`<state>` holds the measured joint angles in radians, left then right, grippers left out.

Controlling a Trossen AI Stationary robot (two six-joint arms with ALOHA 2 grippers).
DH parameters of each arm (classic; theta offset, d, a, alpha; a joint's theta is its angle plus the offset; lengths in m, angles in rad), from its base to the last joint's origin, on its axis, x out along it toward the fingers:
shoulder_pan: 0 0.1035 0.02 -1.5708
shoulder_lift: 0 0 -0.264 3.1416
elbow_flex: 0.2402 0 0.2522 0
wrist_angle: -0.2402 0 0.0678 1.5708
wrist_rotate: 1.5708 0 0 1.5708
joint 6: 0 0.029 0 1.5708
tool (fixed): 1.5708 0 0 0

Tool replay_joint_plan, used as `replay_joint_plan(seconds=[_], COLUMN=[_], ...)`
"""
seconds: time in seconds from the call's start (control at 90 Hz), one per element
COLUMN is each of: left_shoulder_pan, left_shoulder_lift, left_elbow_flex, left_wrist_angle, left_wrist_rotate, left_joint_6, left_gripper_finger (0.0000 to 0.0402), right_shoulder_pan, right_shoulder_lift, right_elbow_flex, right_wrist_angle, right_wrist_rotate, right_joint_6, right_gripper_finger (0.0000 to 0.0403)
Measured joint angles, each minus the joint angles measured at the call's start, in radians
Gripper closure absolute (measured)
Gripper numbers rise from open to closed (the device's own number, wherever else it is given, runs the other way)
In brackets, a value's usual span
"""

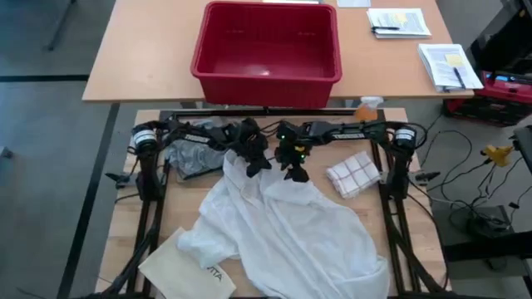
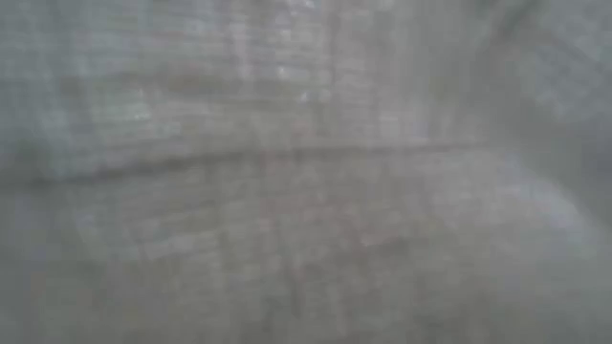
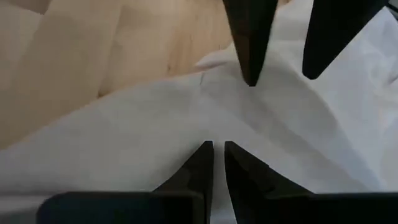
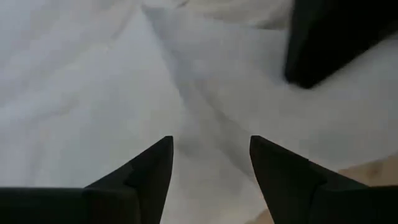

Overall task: Fold laundry
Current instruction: Fold the white long sleeve shirt

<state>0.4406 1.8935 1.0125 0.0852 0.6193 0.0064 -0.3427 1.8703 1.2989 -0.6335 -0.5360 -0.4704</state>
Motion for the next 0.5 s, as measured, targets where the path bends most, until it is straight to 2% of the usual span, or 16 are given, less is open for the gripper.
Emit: replay_joint_plan(seconds=[0.144, 0.256, 0.378, 0.5], left_shoulder_pan=[-0.001, 0.006, 0.012, 0.014], left_shoulder_lift=[0.000, -0.007, -0.014, 0.003], left_elbow_flex=[-0.001, -0.002, -0.002, -0.003], left_wrist_angle=[0.002, -0.014, -0.009, -0.013], left_wrist_rotate=[0.000, 0.000, 0.002, -0.002], left_joint_6=[-0.001, -0.008, 0.005, 0.015], left_gripper_finger=[0.0378, 0.0378, 0.0378, 0.0378], right_shoulder_pan=[0.023, 0.028, 0.028, 0.029], right_shoulder_lift=[-0.001, -0.001, -0.002, -0.003], right_elbow_flex=[-0.006, -0.006, -0.008, -0.008], right_wrist_angle=[-0.008, -0.007, -0.013, -0.026], right_wrist_rotate=[0.022, 0.042, 0.040, 0.036], right_joint_6=[-0.057, -0.060, -0.060, -0.035], right_gripper_finger=[0.0216, 0.0243, 0.0297, 0.0372])
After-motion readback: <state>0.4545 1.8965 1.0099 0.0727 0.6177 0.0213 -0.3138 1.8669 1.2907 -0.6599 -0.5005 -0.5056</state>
